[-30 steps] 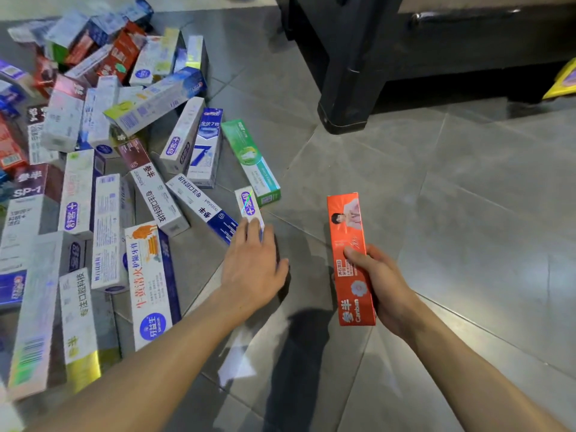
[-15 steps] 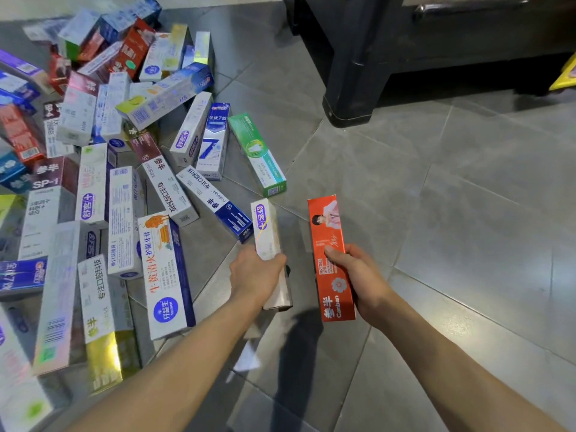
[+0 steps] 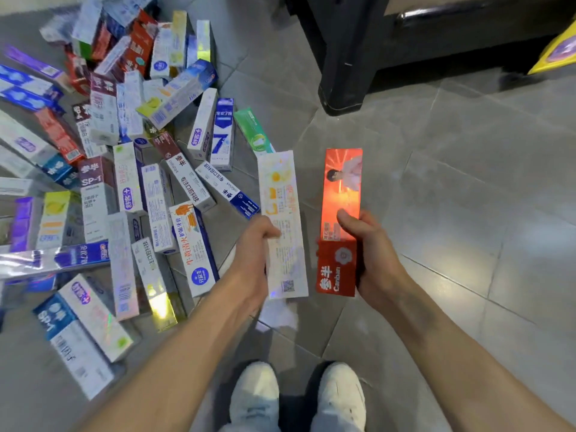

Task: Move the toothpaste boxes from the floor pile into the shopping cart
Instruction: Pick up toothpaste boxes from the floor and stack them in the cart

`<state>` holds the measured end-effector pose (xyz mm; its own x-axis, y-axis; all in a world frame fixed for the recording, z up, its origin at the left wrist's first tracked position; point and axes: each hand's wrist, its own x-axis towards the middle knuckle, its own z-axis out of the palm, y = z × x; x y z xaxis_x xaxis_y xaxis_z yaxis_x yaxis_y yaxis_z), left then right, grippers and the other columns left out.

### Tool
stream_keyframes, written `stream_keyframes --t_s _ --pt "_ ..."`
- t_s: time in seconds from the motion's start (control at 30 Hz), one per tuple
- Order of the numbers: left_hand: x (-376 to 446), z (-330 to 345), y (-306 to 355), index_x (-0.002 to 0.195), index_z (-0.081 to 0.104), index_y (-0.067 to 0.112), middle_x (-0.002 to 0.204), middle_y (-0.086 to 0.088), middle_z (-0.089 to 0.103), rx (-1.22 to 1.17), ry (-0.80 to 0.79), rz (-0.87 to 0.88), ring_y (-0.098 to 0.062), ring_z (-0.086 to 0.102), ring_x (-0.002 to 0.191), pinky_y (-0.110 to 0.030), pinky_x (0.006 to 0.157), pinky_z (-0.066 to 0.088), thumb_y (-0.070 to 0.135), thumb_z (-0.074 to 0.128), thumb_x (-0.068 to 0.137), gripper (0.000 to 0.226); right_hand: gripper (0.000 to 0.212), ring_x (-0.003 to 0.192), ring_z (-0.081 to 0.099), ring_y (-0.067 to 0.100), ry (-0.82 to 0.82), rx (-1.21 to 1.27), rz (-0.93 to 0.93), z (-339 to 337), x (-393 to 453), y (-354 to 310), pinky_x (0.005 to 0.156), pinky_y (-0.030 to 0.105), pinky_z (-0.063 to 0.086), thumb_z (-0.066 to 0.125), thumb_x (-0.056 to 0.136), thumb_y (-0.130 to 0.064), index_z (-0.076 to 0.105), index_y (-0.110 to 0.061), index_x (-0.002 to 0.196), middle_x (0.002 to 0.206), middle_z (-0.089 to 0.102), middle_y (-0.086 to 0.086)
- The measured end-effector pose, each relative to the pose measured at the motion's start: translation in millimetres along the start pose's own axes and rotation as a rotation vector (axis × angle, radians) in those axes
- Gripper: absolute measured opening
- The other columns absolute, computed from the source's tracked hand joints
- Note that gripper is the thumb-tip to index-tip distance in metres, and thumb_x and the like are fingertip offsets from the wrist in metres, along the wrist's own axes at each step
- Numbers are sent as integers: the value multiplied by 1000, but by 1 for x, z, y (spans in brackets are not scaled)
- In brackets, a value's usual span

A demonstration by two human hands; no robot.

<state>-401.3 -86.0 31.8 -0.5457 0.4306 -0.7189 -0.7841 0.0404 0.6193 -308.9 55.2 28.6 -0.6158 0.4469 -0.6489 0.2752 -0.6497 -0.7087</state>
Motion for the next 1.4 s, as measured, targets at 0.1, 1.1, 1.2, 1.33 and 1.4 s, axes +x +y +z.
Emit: stream_keyframes --t_s 0.1,1.1,1.2,1.33,1.4 --pt "-73 30 58 127 56 7 105 -12 68 64 8 25 -30 60 93 -44 83 48 28 59 63 68 31 88 67 34 -46 15 -23 27 -74 -73 77 49 58 68 86 -26 53 -14 111 100 68 18" --pt "-624 288 376 102 65 20 85 -3 72 649 -662 380 -20 65 73 -43 72 54 38 74 88 25 60 73 70 28 451 341 -572 140 -702 -423 71 45 57 76 74 -26 53 -2 124 92 69 14" --pt "-656 303 340 108 66 14 91 -12 73 741 -899 236 -25 68 76 -51 74 57 33 76 86 31 57 78 69 32 691 440 -610 131 -759 -380 71 43 58 78 72 -24 55 -3 120 89 71 14" --pt "-714 312 270 113 67 11 101 -25 70 877 -1169 42 -33 66 81 -61 77 55 39 80 76 49 58 75 69 28 995 575 -661 125 -839 -312 66 36 56 81 73 -20 54 -4 121 95 69 21" --pt "-750 309 230 113 67 9 95 -18 73 981 -1293 -3 -30 68 76 -54 74 57 37 81 77 47 60 70 68 22 1151 650 -695 127 -878 -275 62 33 56 85 70 -16 55 -3 120 90 71 13"
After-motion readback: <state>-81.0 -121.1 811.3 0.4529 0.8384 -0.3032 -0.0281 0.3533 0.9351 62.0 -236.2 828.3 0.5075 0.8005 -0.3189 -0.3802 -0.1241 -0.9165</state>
